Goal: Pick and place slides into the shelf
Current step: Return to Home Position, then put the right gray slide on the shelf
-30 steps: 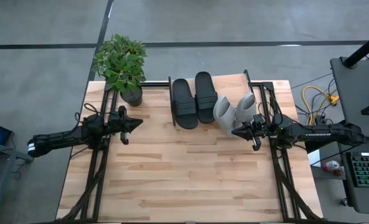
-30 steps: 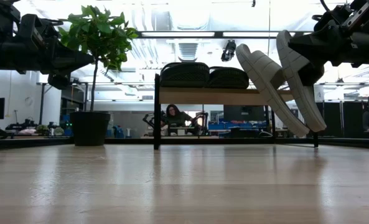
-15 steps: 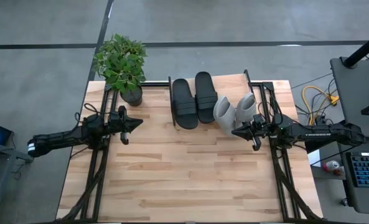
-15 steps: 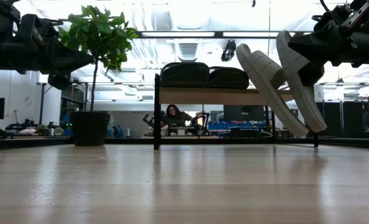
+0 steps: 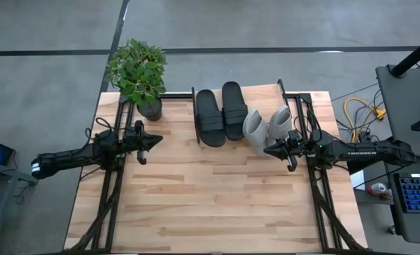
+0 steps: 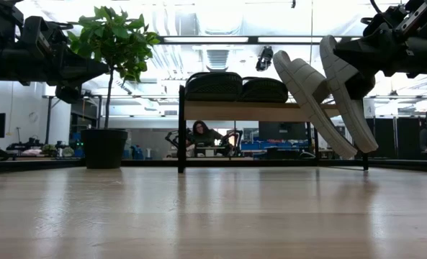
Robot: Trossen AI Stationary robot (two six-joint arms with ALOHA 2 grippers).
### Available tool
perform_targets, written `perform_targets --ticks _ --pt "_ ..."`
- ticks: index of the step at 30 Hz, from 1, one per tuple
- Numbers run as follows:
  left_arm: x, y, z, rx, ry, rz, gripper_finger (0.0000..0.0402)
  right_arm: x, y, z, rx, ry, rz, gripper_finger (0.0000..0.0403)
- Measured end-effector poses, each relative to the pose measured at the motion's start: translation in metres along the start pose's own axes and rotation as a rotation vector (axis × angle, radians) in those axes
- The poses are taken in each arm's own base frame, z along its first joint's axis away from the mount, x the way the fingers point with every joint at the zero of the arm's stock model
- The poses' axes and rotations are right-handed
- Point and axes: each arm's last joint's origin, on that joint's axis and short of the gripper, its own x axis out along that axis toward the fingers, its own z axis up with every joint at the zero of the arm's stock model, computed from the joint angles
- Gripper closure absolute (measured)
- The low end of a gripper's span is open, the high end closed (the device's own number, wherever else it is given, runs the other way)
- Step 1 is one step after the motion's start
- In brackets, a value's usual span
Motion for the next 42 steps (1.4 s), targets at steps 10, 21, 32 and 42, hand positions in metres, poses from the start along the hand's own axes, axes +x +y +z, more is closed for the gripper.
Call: perform_targets --ticks 10,21,32,42 --pt "0.0 0.0 0.0 -0.001 0.0 0.0 0.0402 0.0 0.0 0.0 0.0 -0.001 0.0 0.0394" --pt "0.0 -0.001 0.004 -0.003 -0.043 -0.004 0.0402 0.0 0.0 0.001 0.001 -0.008 0.003 0.0394" --pt "-0.001 -0.002 0.009 -0.006 -0.099 -0.018 0.0402 -0.001 0.006 0.016 0.405 -0.155 0.068 0.0394" --pt "-0.005 -0.005 0.028 -0.208 -0.3 -0.052 0.0402 -0.002 0.006 0.017 0.537 -0.17 0.08 0.0394"
